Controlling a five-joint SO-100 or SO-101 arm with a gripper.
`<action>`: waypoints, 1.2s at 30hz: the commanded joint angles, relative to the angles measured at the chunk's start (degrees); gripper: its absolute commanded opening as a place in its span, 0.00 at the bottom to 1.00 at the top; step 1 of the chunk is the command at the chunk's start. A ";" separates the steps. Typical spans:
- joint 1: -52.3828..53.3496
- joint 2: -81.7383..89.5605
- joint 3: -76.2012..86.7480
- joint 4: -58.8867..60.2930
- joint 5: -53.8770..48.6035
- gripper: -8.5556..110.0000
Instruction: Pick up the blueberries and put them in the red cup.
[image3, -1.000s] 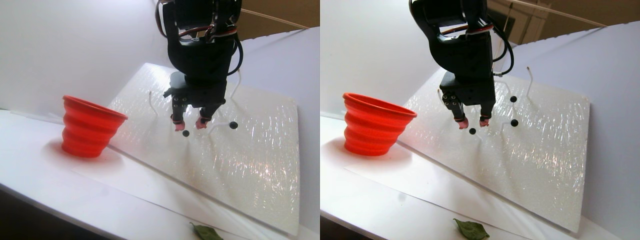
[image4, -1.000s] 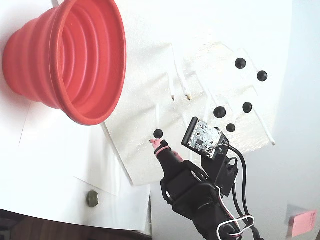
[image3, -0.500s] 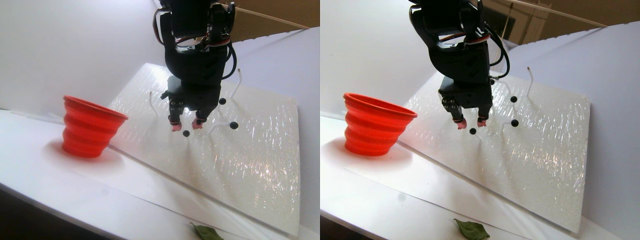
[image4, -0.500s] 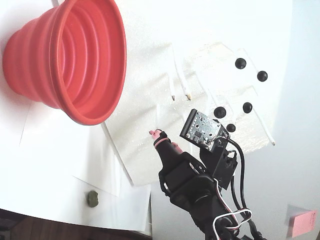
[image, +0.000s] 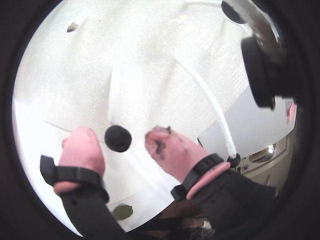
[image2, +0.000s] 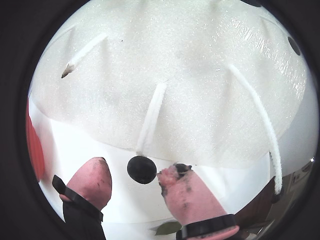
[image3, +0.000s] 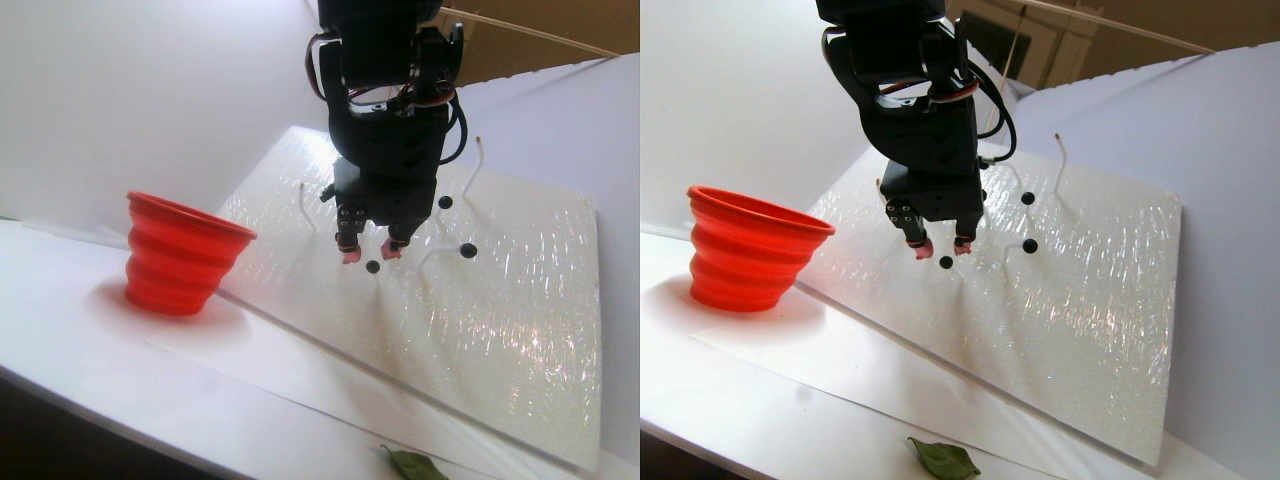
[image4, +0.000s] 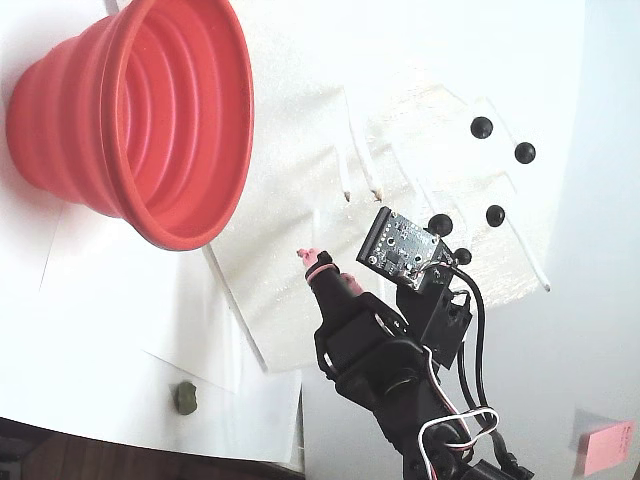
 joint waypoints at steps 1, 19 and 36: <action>0.62 0.88 -4.83 -1.67 0.53 0.24; 0.88 -2.55 -8.26 -1.67 0.53 0.23; 0.44 -3.69 -9.58 -1.67 0.97 0.21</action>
